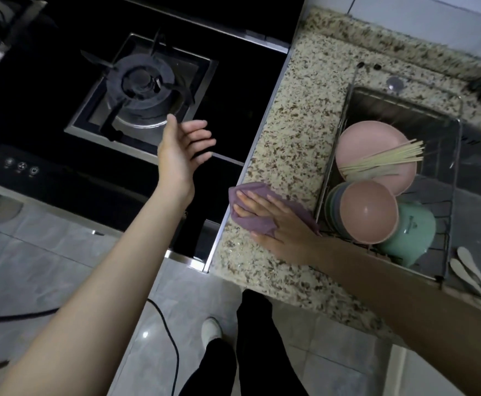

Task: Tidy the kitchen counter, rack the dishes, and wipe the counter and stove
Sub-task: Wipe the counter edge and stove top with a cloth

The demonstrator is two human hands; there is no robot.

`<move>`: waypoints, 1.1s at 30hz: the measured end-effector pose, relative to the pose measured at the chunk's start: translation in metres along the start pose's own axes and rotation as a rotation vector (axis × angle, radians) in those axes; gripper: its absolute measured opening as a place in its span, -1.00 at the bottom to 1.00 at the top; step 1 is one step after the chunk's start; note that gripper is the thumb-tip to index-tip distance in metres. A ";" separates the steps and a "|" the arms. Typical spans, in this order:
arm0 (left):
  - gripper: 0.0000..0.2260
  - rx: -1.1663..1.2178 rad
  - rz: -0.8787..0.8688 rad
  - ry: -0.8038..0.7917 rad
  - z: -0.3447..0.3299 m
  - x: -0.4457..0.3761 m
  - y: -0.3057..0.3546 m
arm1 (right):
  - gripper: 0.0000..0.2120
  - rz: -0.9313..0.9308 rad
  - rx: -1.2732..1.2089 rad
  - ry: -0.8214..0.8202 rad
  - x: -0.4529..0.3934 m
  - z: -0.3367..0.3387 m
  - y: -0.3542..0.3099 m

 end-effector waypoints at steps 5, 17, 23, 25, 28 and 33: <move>-0.51 0.007 0.004 0.001 0.030 0.022 -0.016 | -0.50 -0.015 -0.028 0.068 0.001 -0.009 -0.019; -0.51 -0.012 -0.002 -0.040 0.060 0.061 -0.023 | -0.25 0.091 0.068 -0.049 0.017 -0.016 -0.065; -0.51 -0.014 -0.010 -0.111 0.054 0.074 -0.022 | -0.16 -0.037 -0.222 0.175 0.021 0.023 -0.079; -0.51 0.000 -0.013 -0.126 0.053 0.076 -0.022 | -0.18 -0.131 -0.248 0.344 0.024 0.034 -0.083; -0.51 0.034 0.003 -0.149 0.047 0.078 -0.028 | -0.33 -0.432 -0.078 0.451 0.018 0.029 -0.085; -0.56 0.038 0.030 -0.229 0.027 0.079 -0.042 | -0.27 -0.695 0.087 0.266 -0.006 -0.002 -0.077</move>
Point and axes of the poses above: each hand's wrist, its own x-axis away from the middle knuckle, its own z-axis out of the back of the hand, y = z × x, the point moved 9 cm from there along -x, towards the middle knuckle, and after that the axes turned 14 degrees about z, right-handed, at the moved point
